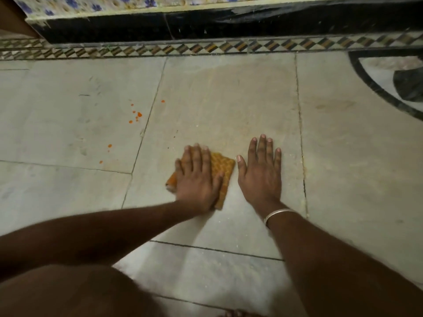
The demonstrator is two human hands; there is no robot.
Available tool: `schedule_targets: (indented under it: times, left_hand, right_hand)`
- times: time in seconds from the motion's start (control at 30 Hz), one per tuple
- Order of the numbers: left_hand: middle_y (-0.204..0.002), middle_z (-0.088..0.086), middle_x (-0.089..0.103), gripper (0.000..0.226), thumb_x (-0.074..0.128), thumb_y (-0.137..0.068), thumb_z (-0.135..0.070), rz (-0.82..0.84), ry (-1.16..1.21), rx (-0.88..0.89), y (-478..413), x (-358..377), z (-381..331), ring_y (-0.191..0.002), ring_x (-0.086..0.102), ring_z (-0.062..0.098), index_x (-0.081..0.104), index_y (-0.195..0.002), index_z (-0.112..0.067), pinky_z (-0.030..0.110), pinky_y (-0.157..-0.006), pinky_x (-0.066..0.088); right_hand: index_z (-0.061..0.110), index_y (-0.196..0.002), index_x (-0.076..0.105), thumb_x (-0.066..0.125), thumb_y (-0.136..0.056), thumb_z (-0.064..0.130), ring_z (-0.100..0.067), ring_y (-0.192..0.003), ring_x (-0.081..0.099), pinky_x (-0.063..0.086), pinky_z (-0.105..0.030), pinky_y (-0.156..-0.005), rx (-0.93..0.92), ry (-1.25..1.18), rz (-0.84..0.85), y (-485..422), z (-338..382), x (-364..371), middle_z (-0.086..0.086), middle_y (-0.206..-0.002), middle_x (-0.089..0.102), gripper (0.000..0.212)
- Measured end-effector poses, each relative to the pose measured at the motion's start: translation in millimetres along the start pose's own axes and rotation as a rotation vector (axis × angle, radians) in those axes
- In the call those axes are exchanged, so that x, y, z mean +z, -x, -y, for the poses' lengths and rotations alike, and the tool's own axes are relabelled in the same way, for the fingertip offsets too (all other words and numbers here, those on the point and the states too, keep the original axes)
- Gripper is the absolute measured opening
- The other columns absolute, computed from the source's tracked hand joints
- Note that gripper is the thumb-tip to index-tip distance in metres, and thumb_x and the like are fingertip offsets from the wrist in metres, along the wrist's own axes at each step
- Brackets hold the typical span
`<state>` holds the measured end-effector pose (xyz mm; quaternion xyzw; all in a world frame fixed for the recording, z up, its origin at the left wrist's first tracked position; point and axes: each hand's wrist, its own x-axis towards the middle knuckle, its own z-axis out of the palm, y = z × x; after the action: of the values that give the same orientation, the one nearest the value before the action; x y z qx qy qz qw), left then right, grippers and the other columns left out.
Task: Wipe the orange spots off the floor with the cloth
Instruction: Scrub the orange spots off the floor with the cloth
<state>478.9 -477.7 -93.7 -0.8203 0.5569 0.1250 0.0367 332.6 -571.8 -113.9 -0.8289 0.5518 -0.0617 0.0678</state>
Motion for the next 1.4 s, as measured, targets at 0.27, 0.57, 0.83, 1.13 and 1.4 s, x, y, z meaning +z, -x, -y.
schedule_targets:
  times: [0.27, 0.57, 0.83, 1.13, 1.4]
  left_hand:
    - [-0.172, 0.011, -0.019, 0.079, 0.011, -0.105, -0.062, 0.024, 0.121, -0.210, -55, -26, 57, -0.158, -0.019, 0.032, -0.014, -0.164, -0.015, 0.062, -0.125, -0.008]
    - [-0.174, 0.012, -0.009, 0.095, 0.058, -0.101, -0.037, 0.135, 0.010, 0.191, 13, -61, 70, -0.160, -0.007, 0.031, -0.009, -0.164, -0.013, 0.045, -0.128, 0.005]
    - [-0.155, 0.022, 0.040, 0.072, 0.064, -0.097, -0.018, 0.033, -0.341, 0.423, 17, -49, 88, -0.137, 0.043, 0.043, 0.025, -0.157, -0.009, 0.048, -0.102, 0.045]
    - [-0.141, 0.013, 0.047, 0.058, 0.064, -0.096, -0.027, -0.107, -0.240, 0.469, 4, -43, 91, -0.124, 0.047, 0.034, 0.038, -0.147, -0.017, 0.045, -0.098, 0.044]
    - [-0.113, 0.013, 0.065, 0.029, 0.060, -0.095, -0.023, -0.191, 0.055, 0.180, -22, -80, 87, -0.103, 0.063, 0.036, 0.056, -0.123, -0.018, 0.043, -0.082, 0.050]
  right_hand:
    - [0.011, -0.164, 0.013, 0.003, -0.102, 0.052, -0.026, -0.159, -0.003, -0.004, -0.045, -0.128, -0.011, -0.135, 0.141, -2, -8, -13, -0.011, -0.172, 0.003, 0.075]
    - [0.011, -0.161, 0.026, 0.022, -0.109, 0.045, -0.028, -0.158, 0.007, 0.002, -0.043, -0.128, 0.039, -0.197, 0.259, -11, 2, -36, -0.014, -0.171, 0.013, 0.062]
    - [0.013, -0.160, 0.030, 0.022, -0.110, 0.043, -0.027, -0.159, 0.005, 0.000, -0.043, -0.128, -0.144, -0.165, 0.253, -15, 51, -72, -0.014, -0.171, 0.013, 0.058]
    - [0.015, -0.160, 0.030, 0.024, -0.110, 0.044, -0.024, -0.159, 0.003, 0.000, -0.039, -0.128, -0.136, -0.234, 0.190, -40, 47, -97, -0.011, -0.171, 0.011, 0.058]
    - [0.013, -0.159, 0.032, 0.026, -0.110, 0.041, -0.028, -0.159, 0.007, 0.006, -0.044, -0.128, -0.171, -0.200, 0.240, -47, 87, -76, -0.014, -0.170, 0.016, 0.056]
